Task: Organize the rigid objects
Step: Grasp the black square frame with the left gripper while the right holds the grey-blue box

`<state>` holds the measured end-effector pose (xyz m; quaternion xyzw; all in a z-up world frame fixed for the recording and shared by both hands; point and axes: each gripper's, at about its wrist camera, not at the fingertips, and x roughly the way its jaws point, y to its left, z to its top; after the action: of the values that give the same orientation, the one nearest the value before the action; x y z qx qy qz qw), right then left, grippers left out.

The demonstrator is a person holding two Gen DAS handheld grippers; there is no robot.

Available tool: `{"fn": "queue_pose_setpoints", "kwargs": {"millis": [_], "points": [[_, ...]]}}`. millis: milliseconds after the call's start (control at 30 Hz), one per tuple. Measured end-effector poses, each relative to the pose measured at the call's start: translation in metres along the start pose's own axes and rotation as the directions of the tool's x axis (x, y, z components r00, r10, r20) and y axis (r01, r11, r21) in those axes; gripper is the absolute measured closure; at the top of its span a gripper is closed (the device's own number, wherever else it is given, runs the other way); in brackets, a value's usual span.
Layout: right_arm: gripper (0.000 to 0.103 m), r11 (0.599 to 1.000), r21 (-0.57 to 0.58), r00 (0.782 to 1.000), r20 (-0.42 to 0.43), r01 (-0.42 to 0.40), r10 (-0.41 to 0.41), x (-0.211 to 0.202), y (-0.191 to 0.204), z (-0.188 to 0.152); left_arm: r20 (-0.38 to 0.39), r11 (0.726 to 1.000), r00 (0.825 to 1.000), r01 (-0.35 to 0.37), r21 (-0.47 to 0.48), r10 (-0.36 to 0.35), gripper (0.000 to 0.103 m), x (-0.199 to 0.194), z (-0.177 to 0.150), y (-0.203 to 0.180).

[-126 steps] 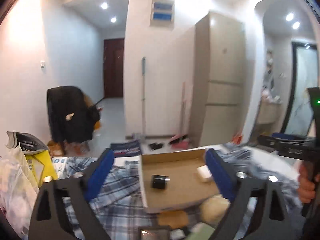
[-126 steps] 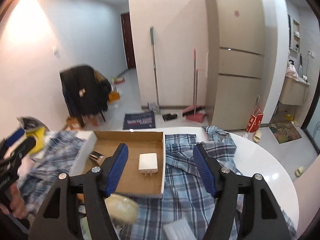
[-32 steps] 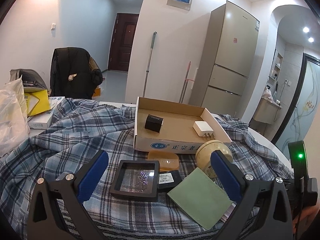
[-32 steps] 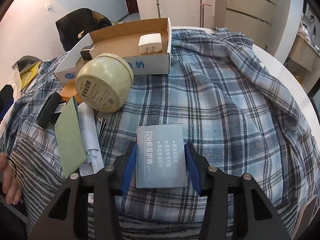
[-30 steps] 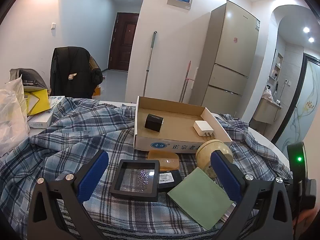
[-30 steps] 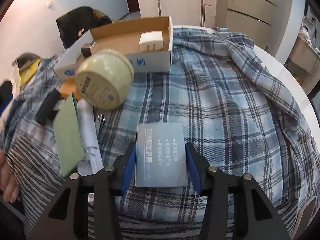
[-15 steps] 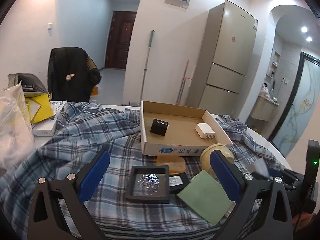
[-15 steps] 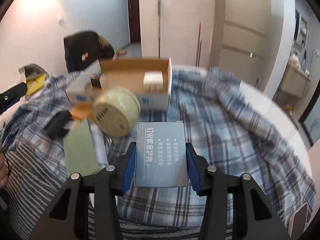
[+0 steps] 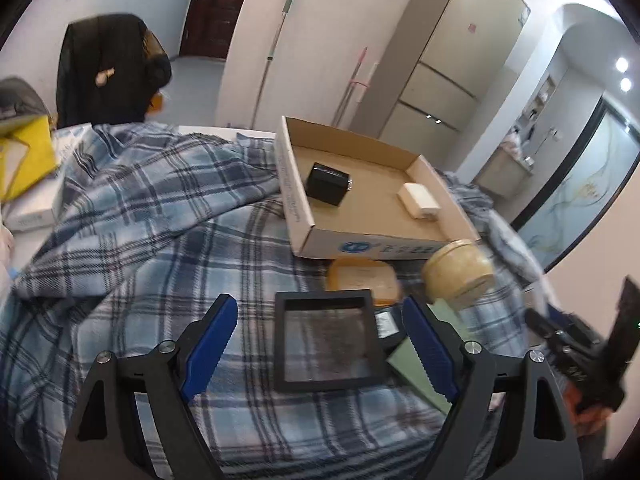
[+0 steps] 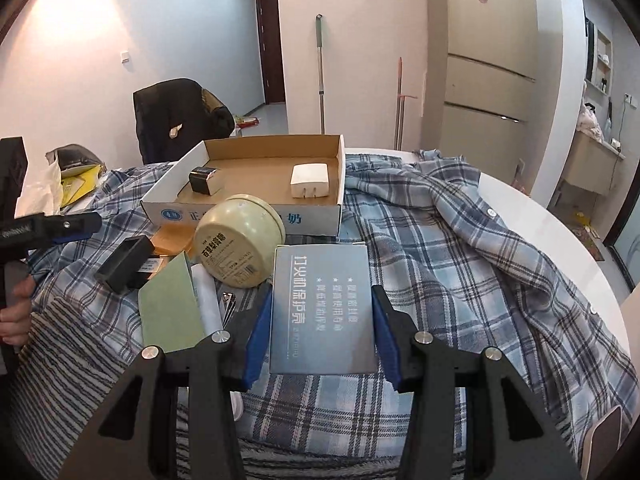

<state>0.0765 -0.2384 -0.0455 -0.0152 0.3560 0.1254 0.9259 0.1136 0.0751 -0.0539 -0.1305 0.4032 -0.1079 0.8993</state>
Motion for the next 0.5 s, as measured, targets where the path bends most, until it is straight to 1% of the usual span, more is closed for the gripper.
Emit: {"fn": "queue_pose_setpoints", "kwargs": {"millis": [67,167,200,267,333,400,500], "points": [[0.057,1.000,-0.008,1.000,-0.004,-0.003,0.003,0.001,0.002,-0.001,-0.024,1.000,1.000,-0.003,0.012,0.003,0.015,0.007,-0.001,-0.002],[0.057,1.000,-0.016,1.000,-0.012,-0.004,0.004,0.002,0.003,-0.001,-0.082,0.999,0.997,0.006,0.047,-0.002,0.015,0.021,-0.004,-0.007],[0.057,1.000,-0.016,1.000,-0.013,-0.005,0.005,0.002,0.003,-0.001,-0.100,0.998,0.995,0.002,0.064,0.005,0.015,0.025,-0.005,-0.010],[0.057,1.000,-0.013,1.000,-0.015,-0.007,0.007,0.002,0.003,-0.001,-0.131,0.995,0.990,-0.029,0.092,0.041,0.015,0.035,-0.008,-0.013],[0.057,1.000,-0.010,1.000,-0.022,-0.010,0.010,0.004,0.002,-0.001,-0.138,0.993,0.987,-0.070,0.100,0.083,0.015,0.039,-0.010,-0.015],[0.057,1.000,-0.008,0.999,-0.029,-0.013,0.013,0.005,0.002,-0.002,-0.157,0.993,0.985,-0.061,0.101,0.077,0.015,0.042,-0.012,-0.014],[0.057,1.000,-0.009,0.999,-0.033,-0.018,0.018,0.006,0.002,-0.002,-0.175,0.995,0.982,-0.065,0.075,0.077,0.015,0.046,-0.012,-0.009]]}}
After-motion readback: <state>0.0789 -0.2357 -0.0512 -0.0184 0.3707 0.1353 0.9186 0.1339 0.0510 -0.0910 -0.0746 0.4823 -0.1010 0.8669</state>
